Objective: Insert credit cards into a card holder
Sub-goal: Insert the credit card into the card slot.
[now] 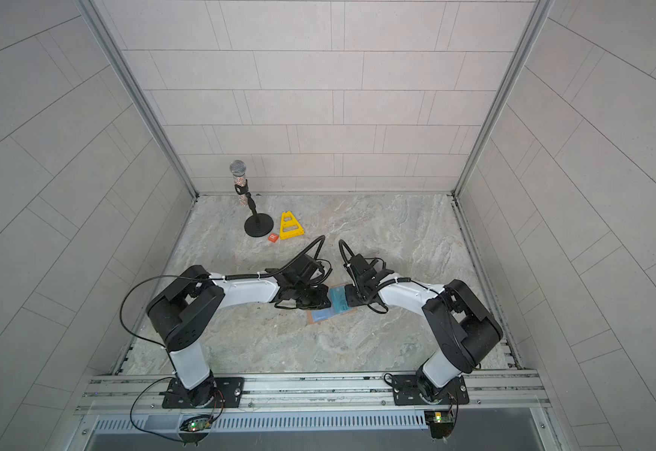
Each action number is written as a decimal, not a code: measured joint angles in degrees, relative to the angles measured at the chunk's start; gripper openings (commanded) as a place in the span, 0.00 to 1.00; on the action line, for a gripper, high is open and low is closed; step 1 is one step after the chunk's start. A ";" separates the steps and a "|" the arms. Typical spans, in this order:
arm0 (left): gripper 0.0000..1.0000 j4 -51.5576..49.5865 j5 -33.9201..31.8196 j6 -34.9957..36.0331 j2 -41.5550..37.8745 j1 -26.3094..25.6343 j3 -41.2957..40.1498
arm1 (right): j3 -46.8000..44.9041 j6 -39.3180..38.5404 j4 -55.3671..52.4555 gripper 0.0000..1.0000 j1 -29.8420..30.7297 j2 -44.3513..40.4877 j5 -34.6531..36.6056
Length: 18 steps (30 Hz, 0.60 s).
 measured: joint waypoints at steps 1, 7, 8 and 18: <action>0.00 0.42 0.22 0.00 0.26 0.00 0.15 | 0.00 0.00 0.02 0.20 0.00 0.00 0.00; 0.00 2.23 0.68 -0.07 1.27 -0.04 0.42 | -0.02 0.00 0.04 0.20 0.00 0.00 -0.17; 0.00 2.34 0.76 -0.07 1.51 -0.04 0.57 | -0.07 0.00 0.07 0.20 0.00 0.00 -0.17; 0.00 3.06 1.90 -0.31 2.49 0.07 1.16 | -0.35 0.02 0.44 0.20 -0.02 -0.13 -0.20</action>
